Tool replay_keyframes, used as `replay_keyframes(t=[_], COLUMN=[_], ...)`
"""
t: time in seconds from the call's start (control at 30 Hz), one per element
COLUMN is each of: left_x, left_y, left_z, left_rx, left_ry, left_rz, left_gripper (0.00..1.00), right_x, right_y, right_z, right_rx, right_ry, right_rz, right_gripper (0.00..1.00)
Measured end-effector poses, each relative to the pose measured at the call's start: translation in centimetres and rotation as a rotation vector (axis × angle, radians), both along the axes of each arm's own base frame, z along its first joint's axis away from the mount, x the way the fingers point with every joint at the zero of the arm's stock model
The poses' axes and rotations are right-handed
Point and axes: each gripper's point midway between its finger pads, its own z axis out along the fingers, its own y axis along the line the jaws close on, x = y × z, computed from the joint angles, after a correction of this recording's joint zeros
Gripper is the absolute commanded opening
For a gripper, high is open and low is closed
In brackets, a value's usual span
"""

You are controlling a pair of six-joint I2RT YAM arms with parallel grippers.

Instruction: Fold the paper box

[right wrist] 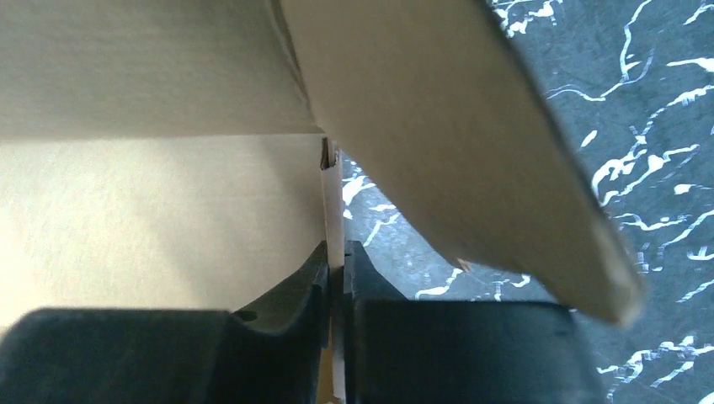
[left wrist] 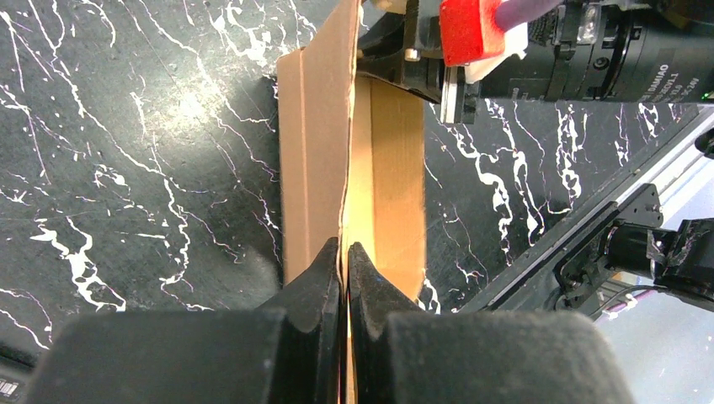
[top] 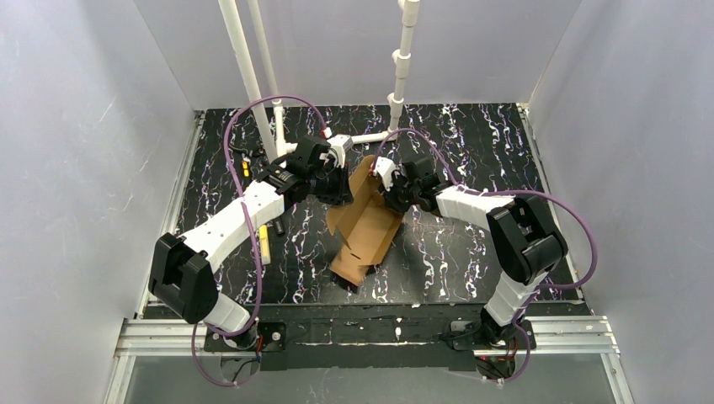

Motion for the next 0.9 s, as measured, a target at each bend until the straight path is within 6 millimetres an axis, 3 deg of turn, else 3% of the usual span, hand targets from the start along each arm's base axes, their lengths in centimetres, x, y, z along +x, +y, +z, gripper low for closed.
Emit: replay_keyframes(t=[0.2, 0.3, 0.47, 0.6, 0.7, 0.9], left_x=[0.1, 0.2, 0.2, 0.2, 0.3, 0.5], left_y=[0.0, 0.0, 0.1, 0.1, 0.1, 0.2], left_z=[0.0, 0.0, 0.0, 0.0, 0.0, 0.7], left_rx=[0.000, 0.001, 0.003, 0.006, 0.007, 0.026], left_ry=[-0.002, -0.006, -0.007, -0.008, -0.009, -0.035], left_rz=[0.001, 0.005, 0.009, 0.011, 0.010, -0.021], left_gripper=[0.01, 0.07, 0.11, 0.08, 0.00, 0.00], right_x=[0.3, 0.5, 0.4, 0.2, 0.1, 0.2], right_y=[0.4, 0.4, 0.3, 0.2, -0.4, -1.5], right_z=[0.2, 0.1, 0.1, 0.0, -0.2, -0.2], right_rx=[-0.010, -0.014, -0.014, -0.006, 0.011, 0.075], right_ry=[-0.033, -0.070, -0.082, -0.063, -0.023, 0.056], right_rz=[-0.016, -0.030, -0.032, -0.026, -0.030, -0.061], right_gripper=[0.01, 0.01, 0.21, 0.31, 0.33, 0.38])
